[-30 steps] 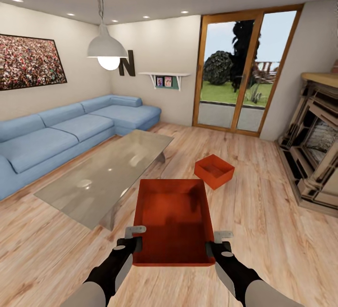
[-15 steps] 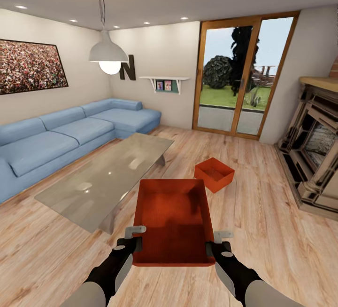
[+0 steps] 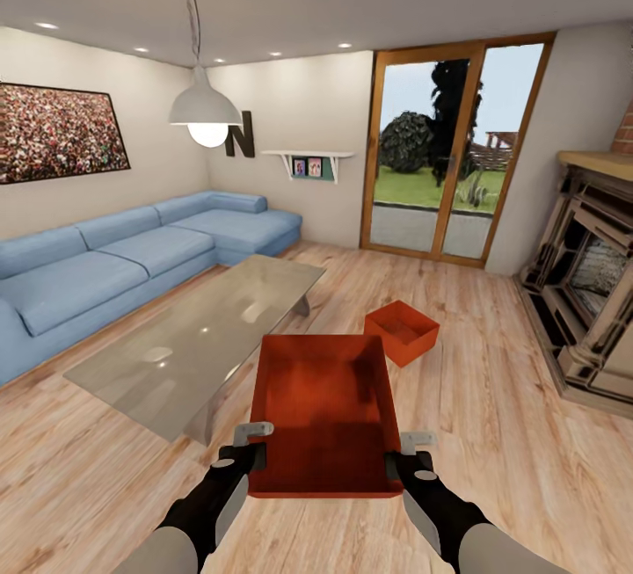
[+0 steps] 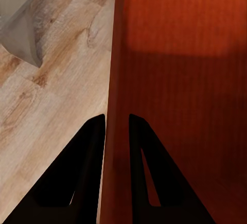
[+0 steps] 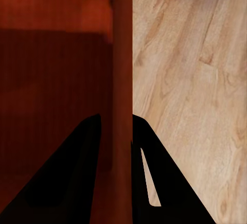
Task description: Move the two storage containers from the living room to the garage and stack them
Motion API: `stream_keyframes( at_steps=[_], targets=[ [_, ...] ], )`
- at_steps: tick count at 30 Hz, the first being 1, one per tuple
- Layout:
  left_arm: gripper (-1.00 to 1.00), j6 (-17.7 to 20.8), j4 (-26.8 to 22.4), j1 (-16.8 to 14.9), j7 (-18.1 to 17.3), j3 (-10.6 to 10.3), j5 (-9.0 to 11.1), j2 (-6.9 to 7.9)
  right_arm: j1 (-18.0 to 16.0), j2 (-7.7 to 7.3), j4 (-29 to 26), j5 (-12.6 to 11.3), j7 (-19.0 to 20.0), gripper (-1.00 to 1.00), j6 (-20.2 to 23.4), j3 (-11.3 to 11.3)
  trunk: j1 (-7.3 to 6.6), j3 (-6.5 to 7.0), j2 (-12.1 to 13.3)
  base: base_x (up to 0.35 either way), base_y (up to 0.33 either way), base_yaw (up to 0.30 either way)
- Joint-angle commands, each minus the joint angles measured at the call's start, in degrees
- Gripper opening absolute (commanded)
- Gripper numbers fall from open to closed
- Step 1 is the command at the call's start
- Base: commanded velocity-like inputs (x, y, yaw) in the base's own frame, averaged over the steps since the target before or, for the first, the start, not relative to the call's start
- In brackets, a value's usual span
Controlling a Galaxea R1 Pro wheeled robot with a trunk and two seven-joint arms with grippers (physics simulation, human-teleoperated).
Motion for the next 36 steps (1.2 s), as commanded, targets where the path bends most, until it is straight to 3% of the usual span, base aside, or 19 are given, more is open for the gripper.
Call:
stream_keyframes(
  at_steps=[1,36],
  targets=[
    [-1.00,0.44,-0.20,-0.03,0.66,1.13,-0.84,0.01,-0.05,-0.02,-0.18,-0.50,0.02,-1.00,0.02,-0.55,0.04,-0.04,-0.13,0.000,0.000,0.000],
    [-1.00,0.44,-0.20,-0.03,0.66,1.13,-0.82,0.01,-0.04,-0.02,-0.18,-0.50,0.03,-1.00,0.02,-0.61,0.04,3.02,-0.13,0.000,0.000,0.000]
  ],
)
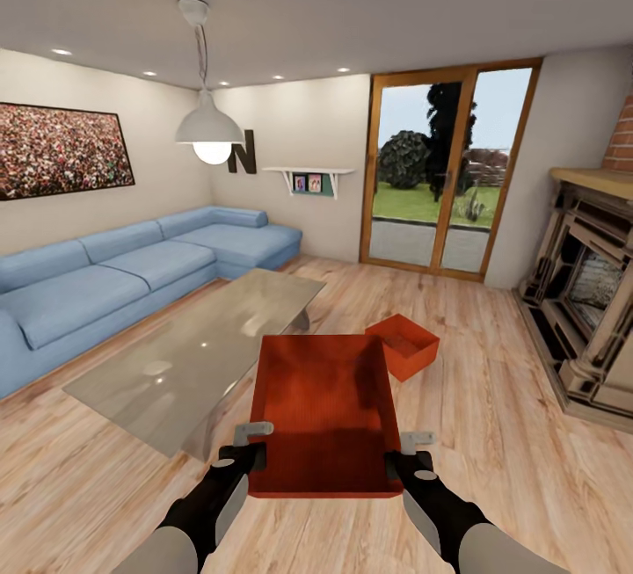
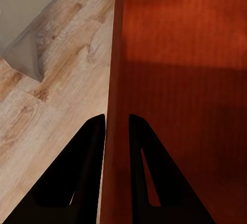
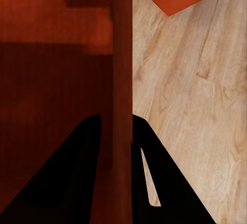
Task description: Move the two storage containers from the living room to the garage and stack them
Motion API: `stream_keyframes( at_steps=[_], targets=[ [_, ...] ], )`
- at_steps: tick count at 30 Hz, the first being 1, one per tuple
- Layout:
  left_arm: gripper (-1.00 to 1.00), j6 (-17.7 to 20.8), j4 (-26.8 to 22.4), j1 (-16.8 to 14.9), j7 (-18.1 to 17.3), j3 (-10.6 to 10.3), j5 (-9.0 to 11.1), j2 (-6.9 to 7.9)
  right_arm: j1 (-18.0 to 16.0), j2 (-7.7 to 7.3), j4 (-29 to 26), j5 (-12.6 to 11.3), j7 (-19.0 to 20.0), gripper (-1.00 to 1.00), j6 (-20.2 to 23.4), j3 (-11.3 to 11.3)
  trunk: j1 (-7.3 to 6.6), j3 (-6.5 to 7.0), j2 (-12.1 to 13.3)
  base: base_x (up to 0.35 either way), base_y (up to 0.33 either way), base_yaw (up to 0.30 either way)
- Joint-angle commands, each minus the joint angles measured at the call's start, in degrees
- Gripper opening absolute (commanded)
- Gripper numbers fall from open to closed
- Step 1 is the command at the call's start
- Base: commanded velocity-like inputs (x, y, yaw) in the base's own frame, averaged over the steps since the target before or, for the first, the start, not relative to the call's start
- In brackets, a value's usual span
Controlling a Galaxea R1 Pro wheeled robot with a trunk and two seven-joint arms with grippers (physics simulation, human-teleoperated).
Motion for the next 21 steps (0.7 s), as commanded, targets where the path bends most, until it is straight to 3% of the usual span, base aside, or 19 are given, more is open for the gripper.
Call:
stream_keyframes(
  at_steps=[1,21],
  targets=[
    [-1.00,0.43,-0.19,0.00,0.64,1.16,-0.86,0.01,-0.02,-0.02,-0.18,-0.51,0.04,-1.00,0.04,-0.58,0.02,0.02,-0.04,0.000,0.000,0.000],
    [-1.00,0.43,-0.19,0.00,0.64,1.16,-0.85,0.01,-0.03,-0.02,-0.18,-0.59,0.03,-1.00,0.13,-0.59,0.02,0.10,-0.04,0.000,0.000,0.000]
  ],
)
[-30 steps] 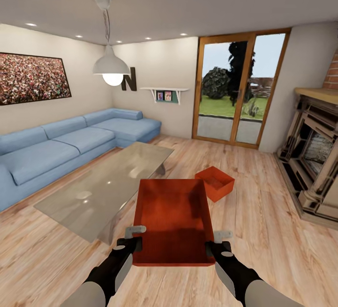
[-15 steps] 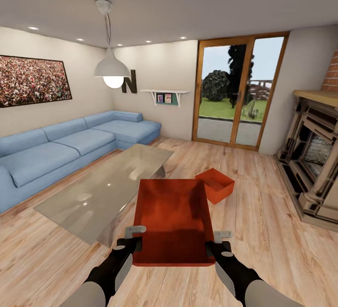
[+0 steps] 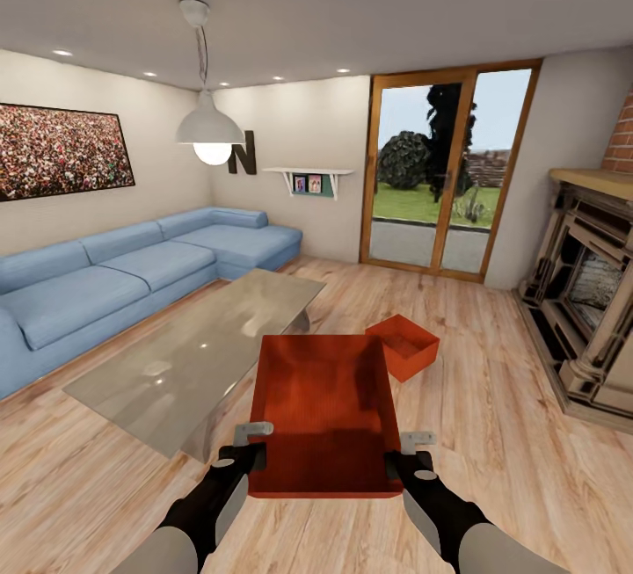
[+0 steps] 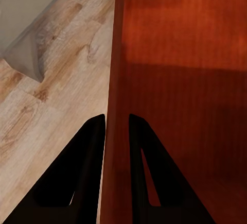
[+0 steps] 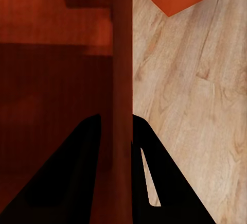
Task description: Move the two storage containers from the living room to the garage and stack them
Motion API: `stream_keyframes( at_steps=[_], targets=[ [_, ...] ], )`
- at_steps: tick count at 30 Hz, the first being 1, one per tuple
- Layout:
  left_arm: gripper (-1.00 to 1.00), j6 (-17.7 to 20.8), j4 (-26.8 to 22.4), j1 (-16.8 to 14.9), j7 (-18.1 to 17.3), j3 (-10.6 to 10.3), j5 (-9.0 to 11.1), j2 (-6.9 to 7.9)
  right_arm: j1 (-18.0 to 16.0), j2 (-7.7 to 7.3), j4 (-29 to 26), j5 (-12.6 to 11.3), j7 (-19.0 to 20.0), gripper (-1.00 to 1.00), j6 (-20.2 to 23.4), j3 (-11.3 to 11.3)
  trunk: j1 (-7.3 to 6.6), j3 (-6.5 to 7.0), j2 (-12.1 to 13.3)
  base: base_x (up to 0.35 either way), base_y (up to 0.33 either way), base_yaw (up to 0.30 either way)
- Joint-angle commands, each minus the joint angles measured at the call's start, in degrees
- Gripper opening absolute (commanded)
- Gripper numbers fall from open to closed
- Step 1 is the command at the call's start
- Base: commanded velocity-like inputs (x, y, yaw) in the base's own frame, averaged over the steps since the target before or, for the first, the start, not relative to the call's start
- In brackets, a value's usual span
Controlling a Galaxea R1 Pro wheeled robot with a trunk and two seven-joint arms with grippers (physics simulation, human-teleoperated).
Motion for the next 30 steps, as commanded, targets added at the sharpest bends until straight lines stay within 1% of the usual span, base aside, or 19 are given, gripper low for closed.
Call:
stream_keyframes(
  at_steps=[1,12,18,30],
  targets=[
    [-1.00,0.42,-0.22,0.00,0.60,1.18,-0.93,0.01,0.00,-0.01,-0.16,-0.63,0.05,-1.00,0.03,-0.57,0.02,-0.02,-0.05,0.000,0.000,0.000],
    [-1.00,0.42,-0.22,0.00,0.60,1.18,-0.94,0.01,-0.01,-0.01,-0.16,-0.55,0.18,-1.00,0.08,-0.55,0.02,-0.02,-0.05,0.000,0.000,0.019],
    [-1.00,0.42,-0.29,0.00,0.60,1.18,-0.95,0.01,-0.01,-0.01,-0.16,-0.54,0.12,-1.00,0.10,-0.58,0.02,-0.02,-0.05,0.000,0.000,0.214],
    [-1.00,0.42,-0.37,0.00,0.60,1.16,-0.94,0.01,-0.01,-0.01,-0.16,-0.54,0.07,-1.00,0.08,-0.59,0.02,-0.02,-0.05,0.000,0.000,0.264]
  ],
)
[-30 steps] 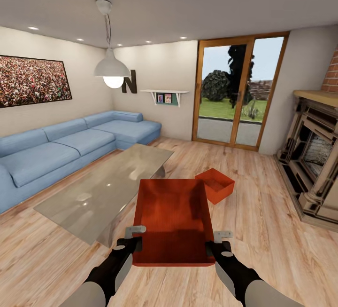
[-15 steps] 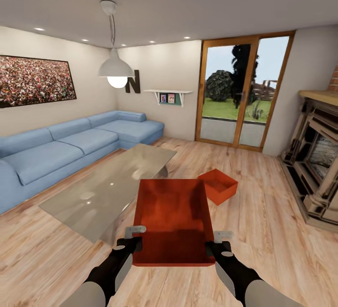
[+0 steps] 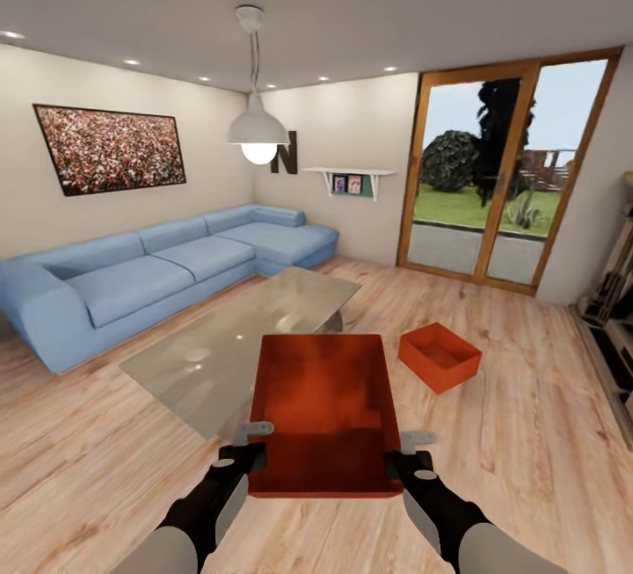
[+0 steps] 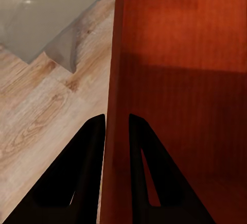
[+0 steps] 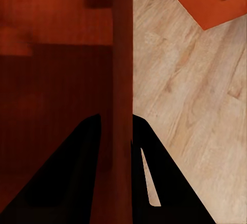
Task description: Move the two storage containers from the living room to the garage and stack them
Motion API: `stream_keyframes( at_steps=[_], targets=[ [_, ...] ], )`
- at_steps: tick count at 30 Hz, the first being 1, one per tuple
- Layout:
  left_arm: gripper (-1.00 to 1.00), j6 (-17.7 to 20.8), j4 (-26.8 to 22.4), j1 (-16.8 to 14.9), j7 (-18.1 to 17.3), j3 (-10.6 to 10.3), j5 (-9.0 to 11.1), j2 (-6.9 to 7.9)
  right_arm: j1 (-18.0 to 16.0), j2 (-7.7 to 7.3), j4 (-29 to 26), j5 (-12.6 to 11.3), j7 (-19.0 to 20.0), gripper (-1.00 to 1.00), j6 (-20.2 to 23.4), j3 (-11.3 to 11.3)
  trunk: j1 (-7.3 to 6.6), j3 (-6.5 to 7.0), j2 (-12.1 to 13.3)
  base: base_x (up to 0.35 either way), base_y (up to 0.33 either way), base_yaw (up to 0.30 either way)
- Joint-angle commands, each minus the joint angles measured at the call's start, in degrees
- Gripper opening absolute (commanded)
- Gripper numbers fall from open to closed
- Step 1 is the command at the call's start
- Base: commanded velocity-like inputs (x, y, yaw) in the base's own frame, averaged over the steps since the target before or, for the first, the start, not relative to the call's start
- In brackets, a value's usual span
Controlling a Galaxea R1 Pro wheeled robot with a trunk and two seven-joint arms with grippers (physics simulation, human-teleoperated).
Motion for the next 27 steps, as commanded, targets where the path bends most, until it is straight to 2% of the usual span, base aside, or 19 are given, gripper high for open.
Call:
stream_keyframes(
  at_steps=[1,27],
  targets=[
    [-1.00,0.40,-0.26,-0.02,0.58,1.21,-1.02,0.00,0.02,-0.03,-0.11,-0.84,-0.02,-1.00,0.05,-0.38,0.02,-0.02,-0.05,0.000,0.000,0.267],
    [-1.00,0.36,-0.36,-0.02,0.93,1.22,-1.00,0.07,0.01,0.06,-0.11,-0.92,-0.14,-1.00,0.08,-0.38,0.02,-0.02,-0.05,0.000,0.000,0.268]
  ],
)
